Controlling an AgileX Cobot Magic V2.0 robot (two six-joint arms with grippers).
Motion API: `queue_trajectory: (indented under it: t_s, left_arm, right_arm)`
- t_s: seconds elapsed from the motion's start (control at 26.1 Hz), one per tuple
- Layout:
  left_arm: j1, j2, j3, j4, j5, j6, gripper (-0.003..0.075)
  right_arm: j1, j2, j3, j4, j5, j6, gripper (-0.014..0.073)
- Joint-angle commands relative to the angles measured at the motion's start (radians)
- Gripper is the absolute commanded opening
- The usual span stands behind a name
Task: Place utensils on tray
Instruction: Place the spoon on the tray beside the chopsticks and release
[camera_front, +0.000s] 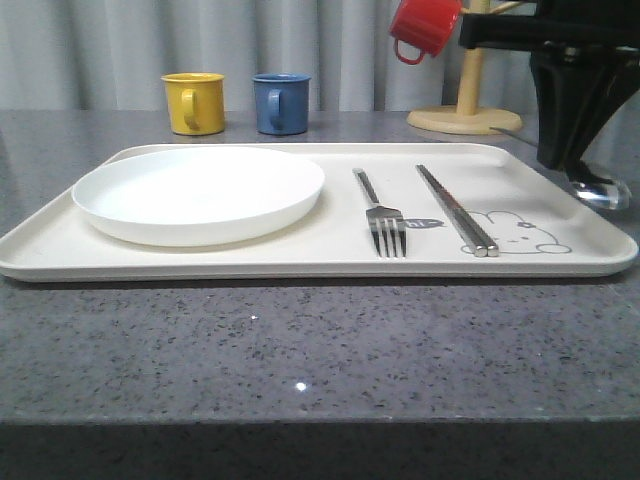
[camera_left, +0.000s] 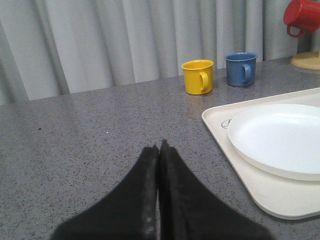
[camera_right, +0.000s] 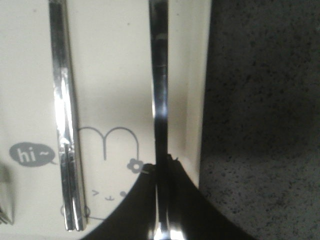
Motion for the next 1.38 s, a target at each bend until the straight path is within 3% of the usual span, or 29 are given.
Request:
queue_trajectory:
  t_s: [0.0,0.23,0.46,0.77,0.88,1.15,1.34]
  left_arm:
    - [0.004,0.011,-0.026,-0.006,-0.079,-0.013,-0.0018]
    - [0.004,0.011,-0.026,-0.006,-0.079,-0.013,-0.0018]
    - [0.004,0.011,-0.026,-0.006,-0.079,-0.013,-0.0018]
    - [0.004,0.011,-0.026,-0.006,-0.079,-0.013,-0.0018]
    - [0.004,0.011,-0.026,-0.006,-0.079,-0.013,-0.0018]
    - [0.004,0.011,-0.026,-0.006,-0.079,-0.013,-0.0018]
    - [0.004,0.011,-0.026,-0.006,-0.079,-0.013,-0.0018]
  right_arm:
    - [-0.001,-0.018,-0.022,0.008,0.035,0.020,0.0031]
    - [-0.001,0.012,-0.022,0.015,0.024,0.020,0.0063]
    - [-0.001,0.012,-0.025,0.015,0.029,0.020,0.0296]
    - [-0.001,-0.107,-0.111,0.015,0.050,-0.036,0.0308]
    - [-0.001,-0.199,-0.128,0.013,0.050,-0.091,0.0261]
    - [-0.001,-0.407,-0.065,-0.078,0.010,-0.154,-0.0036]
    - [-0.001,-0.634,0.171,-0.130,-0.175,-0.155,-0.0070]
